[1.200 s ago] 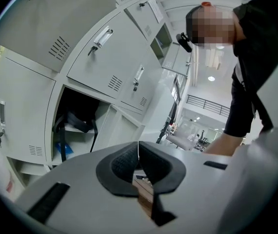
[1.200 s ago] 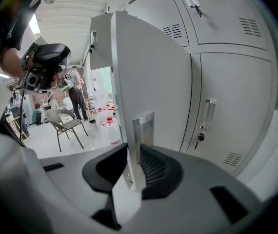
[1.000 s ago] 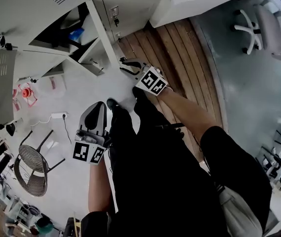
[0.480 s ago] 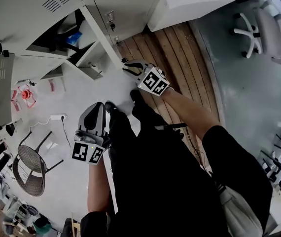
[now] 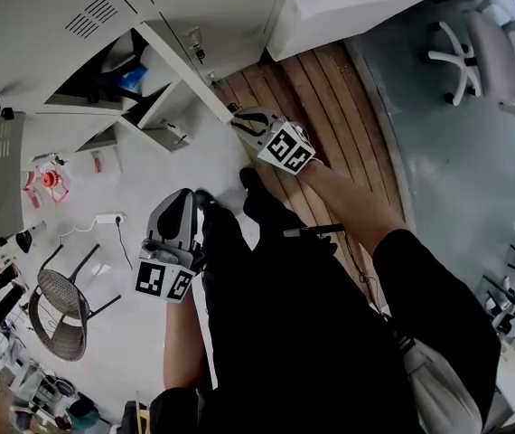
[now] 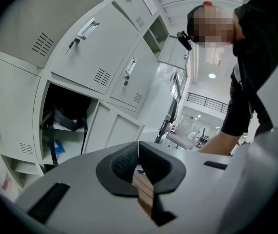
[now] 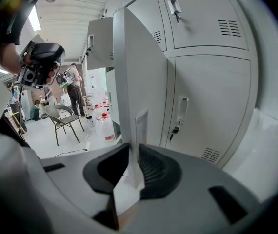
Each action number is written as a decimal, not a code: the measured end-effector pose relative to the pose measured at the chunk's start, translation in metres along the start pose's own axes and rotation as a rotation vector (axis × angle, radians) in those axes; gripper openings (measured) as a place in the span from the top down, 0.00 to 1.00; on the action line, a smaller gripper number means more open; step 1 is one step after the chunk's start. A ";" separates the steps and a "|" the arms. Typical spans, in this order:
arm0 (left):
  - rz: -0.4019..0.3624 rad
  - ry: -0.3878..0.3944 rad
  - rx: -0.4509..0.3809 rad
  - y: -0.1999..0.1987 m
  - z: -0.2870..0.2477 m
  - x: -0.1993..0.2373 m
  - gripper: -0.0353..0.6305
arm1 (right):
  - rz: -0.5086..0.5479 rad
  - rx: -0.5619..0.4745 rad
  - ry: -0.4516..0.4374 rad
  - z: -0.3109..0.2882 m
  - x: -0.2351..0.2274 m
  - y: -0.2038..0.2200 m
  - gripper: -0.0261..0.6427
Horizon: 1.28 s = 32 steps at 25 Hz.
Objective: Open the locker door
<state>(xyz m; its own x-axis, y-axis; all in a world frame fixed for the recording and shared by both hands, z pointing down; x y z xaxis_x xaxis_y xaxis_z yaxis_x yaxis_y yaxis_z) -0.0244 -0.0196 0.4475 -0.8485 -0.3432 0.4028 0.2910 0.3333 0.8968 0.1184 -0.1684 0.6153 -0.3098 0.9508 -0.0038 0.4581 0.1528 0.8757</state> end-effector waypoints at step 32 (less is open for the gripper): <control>-0.015 -0.033 -0.016 -0.011 -0.005 -0.020 0.92 | -0.102 -0.008 0.126 0.026 -0.063 0.018 0.88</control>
<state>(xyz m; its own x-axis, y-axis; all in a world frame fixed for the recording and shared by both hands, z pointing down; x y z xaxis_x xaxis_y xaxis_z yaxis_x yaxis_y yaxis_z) -0.0087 -0.0205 0.4307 -0.8670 -0.3182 0.3836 0.2852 0.3144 0.9055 0.1680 -0.2181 0.6186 -0.4564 0.8892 -0.0326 0.4129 0.2441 0.8774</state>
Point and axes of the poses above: the fingertips, and each gripper's own axes: z backward along the fingers, x to its left, y out of its underside, the point moved 5 cm from there along z, backward along the fingers, and after that the axes turned 4 degrees about -x, right-handed, at the moved point
